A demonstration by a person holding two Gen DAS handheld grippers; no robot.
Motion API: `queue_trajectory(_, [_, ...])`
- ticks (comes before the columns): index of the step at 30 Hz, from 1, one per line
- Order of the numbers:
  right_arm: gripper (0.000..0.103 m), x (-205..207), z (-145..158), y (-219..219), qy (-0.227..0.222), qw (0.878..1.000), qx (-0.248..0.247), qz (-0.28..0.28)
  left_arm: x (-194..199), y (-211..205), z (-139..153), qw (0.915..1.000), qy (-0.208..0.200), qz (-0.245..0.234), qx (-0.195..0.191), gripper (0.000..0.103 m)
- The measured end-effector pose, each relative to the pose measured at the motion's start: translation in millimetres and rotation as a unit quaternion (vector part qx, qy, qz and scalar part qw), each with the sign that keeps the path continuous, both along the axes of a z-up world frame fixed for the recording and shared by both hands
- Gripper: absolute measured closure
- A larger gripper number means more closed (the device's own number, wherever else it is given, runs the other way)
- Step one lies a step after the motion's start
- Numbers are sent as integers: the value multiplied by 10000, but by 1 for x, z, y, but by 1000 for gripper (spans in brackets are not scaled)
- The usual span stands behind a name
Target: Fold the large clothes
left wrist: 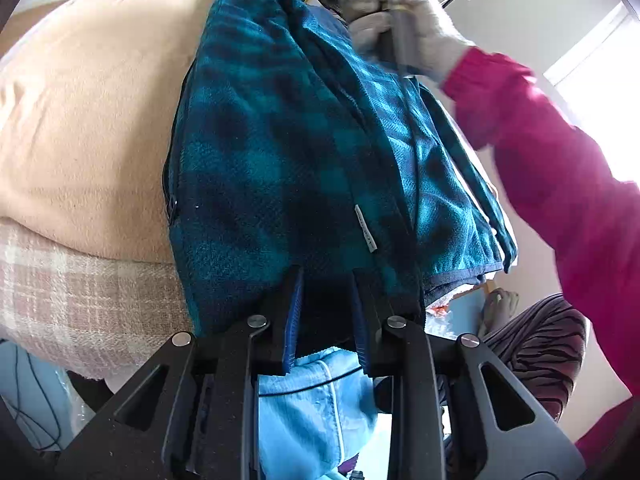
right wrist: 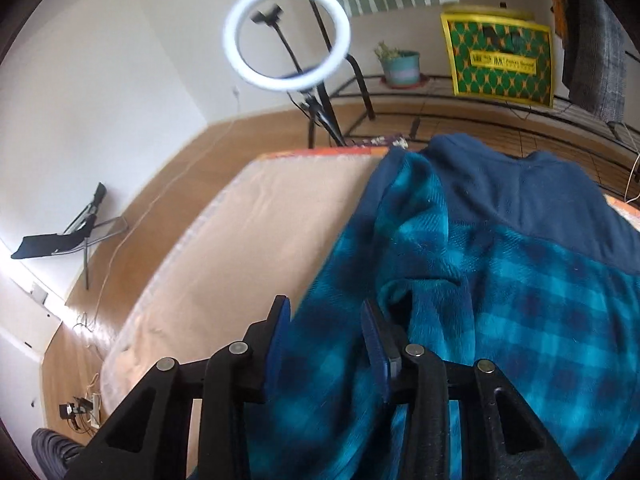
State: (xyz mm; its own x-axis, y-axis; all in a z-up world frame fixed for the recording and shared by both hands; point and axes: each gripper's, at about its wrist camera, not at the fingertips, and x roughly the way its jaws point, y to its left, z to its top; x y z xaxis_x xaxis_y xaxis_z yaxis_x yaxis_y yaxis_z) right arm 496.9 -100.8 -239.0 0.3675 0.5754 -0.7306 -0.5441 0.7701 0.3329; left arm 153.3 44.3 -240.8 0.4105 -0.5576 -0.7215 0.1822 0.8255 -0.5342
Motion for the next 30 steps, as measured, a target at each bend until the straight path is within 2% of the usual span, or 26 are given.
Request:
queue_trajectory(3, [68, 33, -27, -14, 79, 9972, -355, -651, -4, 2, -1, 10000, -84, -39, 6, 79])
queue_trajectory(5, [75, 50, -55, -24, 342, 9923, -688, -971, -8, 3, 0, 9999, -144, -49, 4, 79])
queue_trajectory(6, [75, 49, -57, -27, 261, 9933, -581, -967, -11, 3, 1, 9999, -159, -60, 17, 79])
queue_trajectory(10, [73, 43, -50, -23, 126, 9929, -755, -912, -21, 5, 3, 9998, -193, -93, 36, 79])
queue_trajectory(12, [69, 36, -39, -29, 185, 9939, -504, -963, -26, 8, 7, 9998, -180, -115, 35, 79])
queue_trajectory(16, [66, 10, -6, -58, 342, 9928, 361, -1088, -43, 22, 19, 9996, -250, -82, 80, 79])
queue_trajectory(20, [65, -32, 40, -80, 46, 9927, 553, -1070, -57, 38, 38, 9979, -502, 70, 395, 79])
queue_trajectory(26, [60, -114, 111, -134, -453, 9895, 792, -1121, -75, 64, 63, 9940, -841, 445, 542, 79])
queue_trajectory(30, [56, -170, 144, -177, -793, 9854, 848, -1244, -81, 64, 73, 9929, -930, 573, 463, 79])
